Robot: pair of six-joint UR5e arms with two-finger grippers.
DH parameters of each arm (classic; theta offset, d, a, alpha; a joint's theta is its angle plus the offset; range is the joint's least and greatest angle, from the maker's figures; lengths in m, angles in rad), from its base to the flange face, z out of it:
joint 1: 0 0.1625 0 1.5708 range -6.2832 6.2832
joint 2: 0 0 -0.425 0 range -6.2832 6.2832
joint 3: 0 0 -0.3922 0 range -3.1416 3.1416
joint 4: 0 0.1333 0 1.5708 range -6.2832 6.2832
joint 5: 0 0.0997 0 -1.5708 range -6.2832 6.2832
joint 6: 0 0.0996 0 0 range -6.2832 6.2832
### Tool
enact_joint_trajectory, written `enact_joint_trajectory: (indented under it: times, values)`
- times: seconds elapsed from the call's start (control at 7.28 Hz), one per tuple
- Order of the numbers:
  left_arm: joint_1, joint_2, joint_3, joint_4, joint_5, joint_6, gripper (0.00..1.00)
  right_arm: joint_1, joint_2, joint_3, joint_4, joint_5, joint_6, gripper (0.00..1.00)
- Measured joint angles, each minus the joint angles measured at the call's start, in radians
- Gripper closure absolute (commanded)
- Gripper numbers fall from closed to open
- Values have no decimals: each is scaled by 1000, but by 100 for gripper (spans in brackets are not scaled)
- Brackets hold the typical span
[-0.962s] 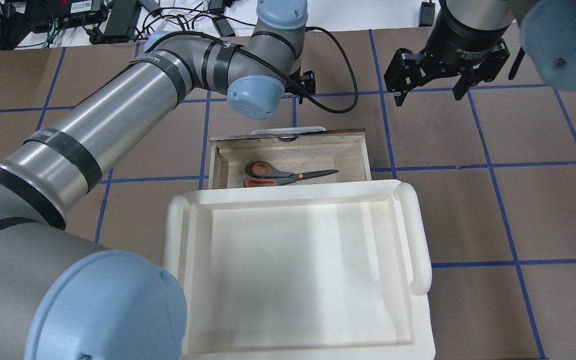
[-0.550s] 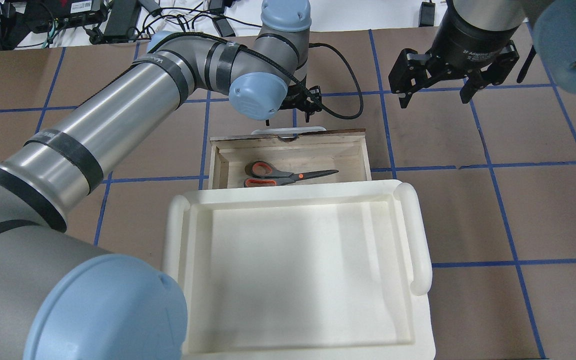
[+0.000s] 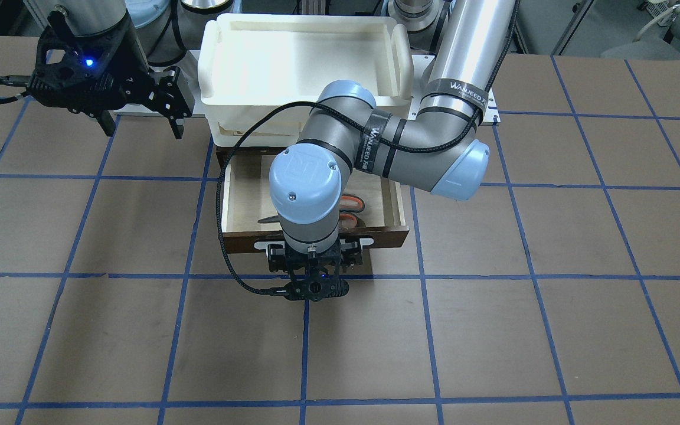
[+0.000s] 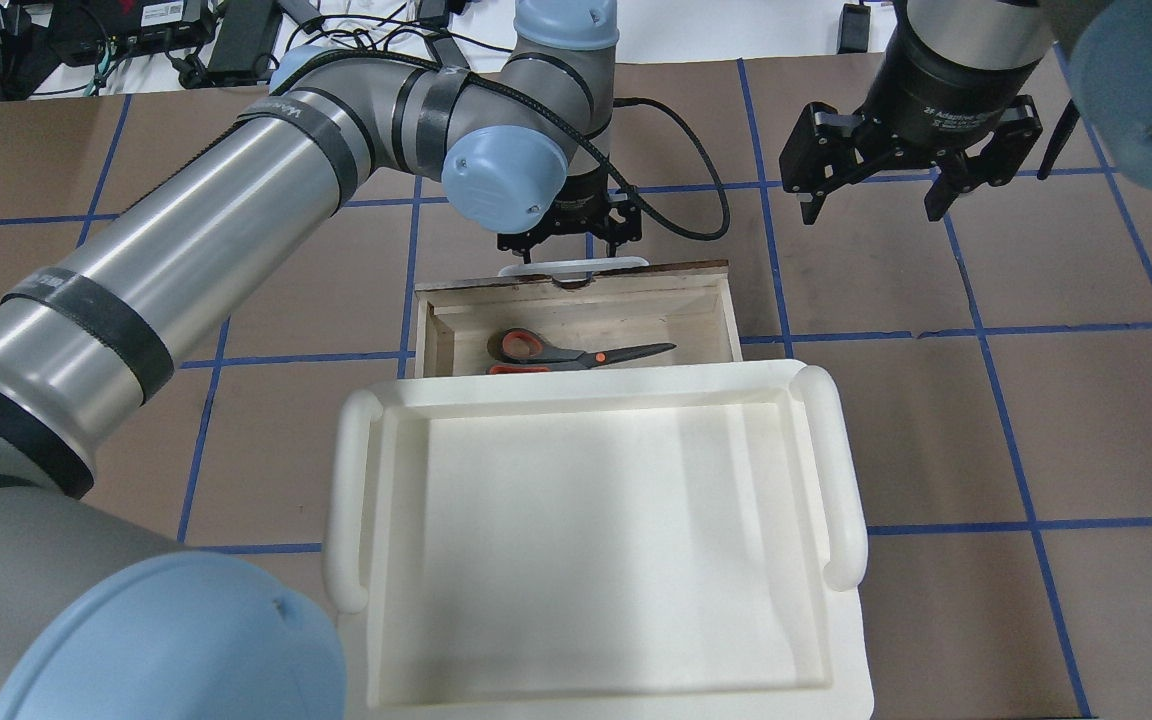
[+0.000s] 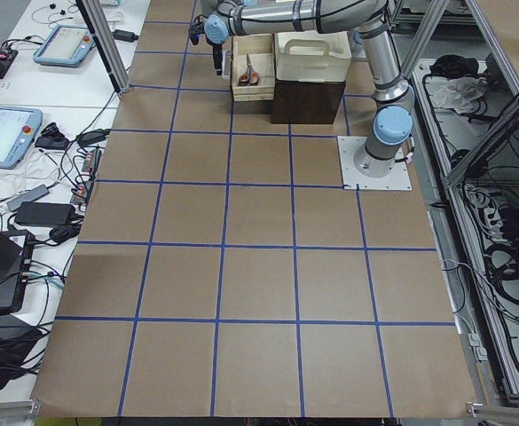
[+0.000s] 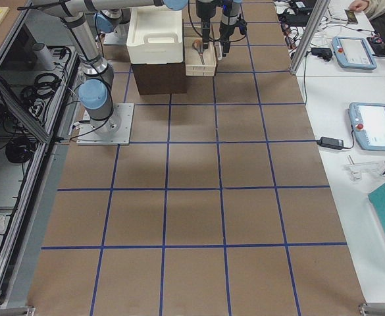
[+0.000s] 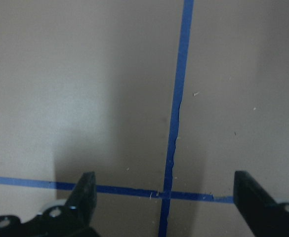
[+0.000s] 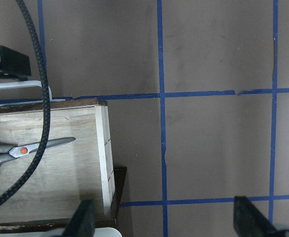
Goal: Put scissors in drawer and close it
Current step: 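Push the drawer front closed with the left gripper, then lift the left gripper up from the closed drawer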
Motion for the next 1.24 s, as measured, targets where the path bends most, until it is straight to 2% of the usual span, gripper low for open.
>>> enact_joint_trajectory:
  times: [0.41, 0.82, 1.24]
  values:
    - [1, 37, -19, -105, -32, 1, 0, -5, 1, 0, 18, 0, 23, 0]
    - [3, 80, -79, -209, -76, -3, 0, -5, -1, 0, 23, 0, 51, 0]
    - [-1, 107, -114, -315, -82, -46, 0, -5, -1, 0, 19, 0, 53, 0]
